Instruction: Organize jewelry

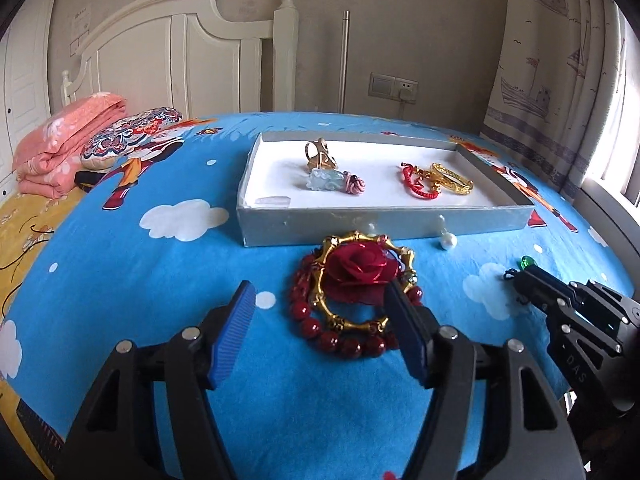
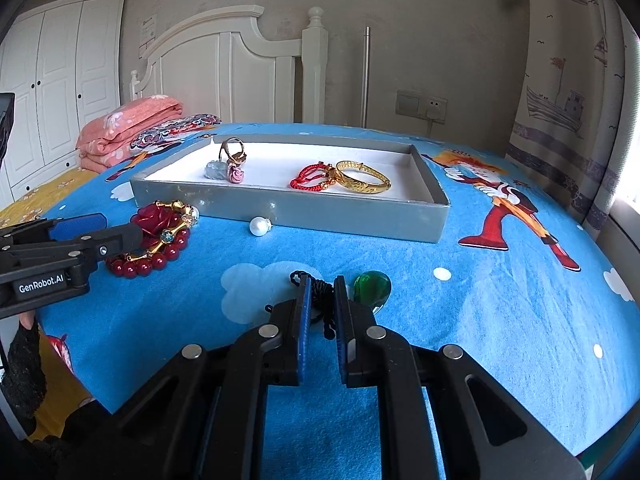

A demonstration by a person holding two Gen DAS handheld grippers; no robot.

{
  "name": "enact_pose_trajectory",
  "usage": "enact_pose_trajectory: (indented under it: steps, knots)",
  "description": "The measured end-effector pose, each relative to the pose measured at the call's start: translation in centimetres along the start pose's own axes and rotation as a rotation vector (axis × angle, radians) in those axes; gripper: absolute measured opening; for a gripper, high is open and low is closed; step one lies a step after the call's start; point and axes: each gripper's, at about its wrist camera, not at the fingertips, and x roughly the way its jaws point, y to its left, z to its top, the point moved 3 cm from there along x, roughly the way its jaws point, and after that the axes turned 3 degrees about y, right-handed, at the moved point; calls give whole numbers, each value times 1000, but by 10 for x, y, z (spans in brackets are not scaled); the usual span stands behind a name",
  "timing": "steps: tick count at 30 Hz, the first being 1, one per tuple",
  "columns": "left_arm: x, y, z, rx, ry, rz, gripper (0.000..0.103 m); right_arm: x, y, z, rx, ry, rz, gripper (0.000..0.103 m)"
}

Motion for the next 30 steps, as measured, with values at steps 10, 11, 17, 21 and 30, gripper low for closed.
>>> enact_pose_trajectory:
  steps: [10,11,17,21,30]
  knots:
    - [20,-29,16,77,30,18,50,0,0,-1,-1,1,3,11]
    - [18,-29,15,78,27,7,38,0,0,-1,-1,1,3,11]
    - [-9,-30,17,61,-44,-11,32,-1,0,-1,-2,4,1,11]
    - [-32,-24,26,30,-97,-37,32,-1,0,-1,0,6,1,11]
    - [-30,9,31,-22,-87,87,33,-1,2,-1,-3,10,1,11]
